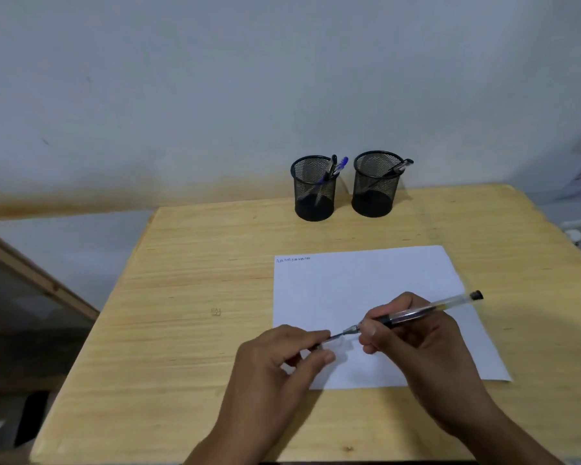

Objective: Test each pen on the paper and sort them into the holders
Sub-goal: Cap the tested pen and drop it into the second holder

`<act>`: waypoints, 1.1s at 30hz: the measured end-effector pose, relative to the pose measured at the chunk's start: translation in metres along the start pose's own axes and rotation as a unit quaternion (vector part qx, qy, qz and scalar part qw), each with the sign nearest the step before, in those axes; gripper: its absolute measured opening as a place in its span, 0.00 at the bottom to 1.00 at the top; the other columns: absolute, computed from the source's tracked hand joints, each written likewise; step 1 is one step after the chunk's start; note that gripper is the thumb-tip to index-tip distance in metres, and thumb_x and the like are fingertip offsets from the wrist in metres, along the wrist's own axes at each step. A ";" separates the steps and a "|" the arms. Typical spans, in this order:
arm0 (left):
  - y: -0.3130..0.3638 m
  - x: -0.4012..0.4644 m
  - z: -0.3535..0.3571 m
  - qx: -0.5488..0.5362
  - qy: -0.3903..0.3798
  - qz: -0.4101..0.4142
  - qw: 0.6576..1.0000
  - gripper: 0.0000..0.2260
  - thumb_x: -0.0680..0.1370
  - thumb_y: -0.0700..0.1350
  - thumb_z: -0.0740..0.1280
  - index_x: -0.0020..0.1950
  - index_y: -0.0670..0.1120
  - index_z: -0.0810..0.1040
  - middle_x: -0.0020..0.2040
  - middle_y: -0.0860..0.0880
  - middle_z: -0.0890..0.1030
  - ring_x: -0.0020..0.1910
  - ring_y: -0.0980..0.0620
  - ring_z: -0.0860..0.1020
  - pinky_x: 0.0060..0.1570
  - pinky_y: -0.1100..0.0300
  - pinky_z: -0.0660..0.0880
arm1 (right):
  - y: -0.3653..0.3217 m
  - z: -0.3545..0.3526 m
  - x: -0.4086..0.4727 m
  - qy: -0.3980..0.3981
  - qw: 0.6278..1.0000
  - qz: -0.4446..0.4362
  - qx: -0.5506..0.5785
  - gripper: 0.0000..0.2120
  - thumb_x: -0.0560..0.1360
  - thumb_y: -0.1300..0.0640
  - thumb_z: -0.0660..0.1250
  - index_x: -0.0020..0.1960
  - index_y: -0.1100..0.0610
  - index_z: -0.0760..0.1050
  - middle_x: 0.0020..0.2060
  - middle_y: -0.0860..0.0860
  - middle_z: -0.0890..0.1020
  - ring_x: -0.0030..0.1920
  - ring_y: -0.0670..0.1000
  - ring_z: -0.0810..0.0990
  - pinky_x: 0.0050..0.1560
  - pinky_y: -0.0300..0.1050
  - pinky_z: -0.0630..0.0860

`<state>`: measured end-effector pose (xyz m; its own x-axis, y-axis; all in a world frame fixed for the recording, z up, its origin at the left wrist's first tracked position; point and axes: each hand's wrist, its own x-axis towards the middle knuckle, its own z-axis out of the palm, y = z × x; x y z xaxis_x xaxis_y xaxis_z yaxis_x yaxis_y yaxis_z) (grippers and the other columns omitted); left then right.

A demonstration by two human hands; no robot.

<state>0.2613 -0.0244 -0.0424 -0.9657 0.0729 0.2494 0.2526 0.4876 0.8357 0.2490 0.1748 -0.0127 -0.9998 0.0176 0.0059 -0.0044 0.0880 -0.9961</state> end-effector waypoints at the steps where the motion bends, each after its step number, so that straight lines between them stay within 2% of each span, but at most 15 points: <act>1: 0.001 -0.003 0.003 -0.005 0.005 0.010 1.000 0.08 0.73 0.51 0.75 0.51 0.56 0.87 0.43 0.60 0.84 0.38 0.57 0.80 0.41 0.71 0.72 | -0.001 0.001 -0.002 -0.008 1.000 -0.003 -0.007 0.06 0.72 0.65 0.74 0.37 0.57 0.82 0.34 0.54 0.84 0.35 0.53 0.84 0.42 0.43 0.81; 6: 0.003 -0.009 0.008 -0.031 0.038 0.006 0.999 0.10 0.72 0.56 0.72 0.50 0.57 0.87 0.43 0.60 0.84 0.37 0.56 0.81 0.40 0.71 0.73 | -0.003 0.001 -0.010 -0.005 0.999 0.015 0.030 0.03 0.70 0.64 0.74 0.40 0.63 0.80 0.33 0.58 0.84 0.34 0.55 0.84 0.41 0.44 0.81; 10: 0.004 -0.013 0.011 -0.033 0.042 0.009 0.999 0.10 0.72 0.55 0.72 0.50 0.57 0.87 0.43 0.59 0.84 0.37 0.56 0.81 0.40 0.72 0.73 | -0.005 0.000 -0.012 -0.002 0.999 0.028 0.040 0.11 0.65 0.56 0.74 0.41 0.64 0.80 0.33 0.58 0.85 0.34 0.55 0.84 0.40 0.42 0.82; 13: 0.004 -0.014 0.012 -0.037 0.045 0.007 0.998 0.09 0.71 0.55 0.72 0.50 0.57 0.87 0.42 0.59 0.83 0.36 0.56 0.80 0.40 0.72 0.72 | -0.006 0.002 -0.013 -0.001 0.998 0.034 0.046 0.13 0.64 0.55 0.74 0.42 0.64 0.80 0.34 0.58 0.85 0.34 0.55 0.84 0.41 0.42 0.82; 26: 0.002 -0.017 0.013 -0.061 0.054 -0.011 0.997 0.09 0.70 0.55 0.73 0.49 0.57 0.87 0.43 0.58 0.84 0.36 0.54 0.80 0.39 0.70 0.74 | -0.004 0.000 -0.015 -0.003 0.999 0.047 0.022 0.12 0.63 0.52 0.74 0.41 0.60 0.81 0.35 0.57 0.85 0.35 0.55 0.85 0.42 0.45 0.83; 29: 0.005 -0.017 0.013 -0.056 0.046 -0.006 0.997 0.09 0.71 0.55 0.73 0.50 0.57 0.87 0.43 0.58 0.84 0.36 0.54 0.80 0.39 0.71 0.73 | -0.003 0.002 -0.016 -0.014 0.998 0.052 0.030 0.08 0.64 0.54 0.75 0.39 0.58 0.81 0.34 0.58 0.85 0.35 0.55 0.85 0.41 0.42 0.82; 33: 0.006 -0.017 0.013 -0.045 0.039 -0.003 0.998 0.09 0.71 0.54 0.73 0.50 0.56 0.87 0.44 0.59 0.84 0.38 0.54 0.81 0.41 0.70 0.74 | 0.000 0.006 -0.020 -0.021 0.997 0.065 0.035 0.11 0.63 0.54 0.76 0.40 0.60 0.82 0.33 0.58 0.85 0.34 0.54 0.85 0.38 0.40 0.80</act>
<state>0.2785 -0.0111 -0.0481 -0.9606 0.0011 0.2779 0.2543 0.4067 0.8774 0.2689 0.1681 -0.0137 -0.9920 -0.0183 -0.1253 0.1249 0.0186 -0.9920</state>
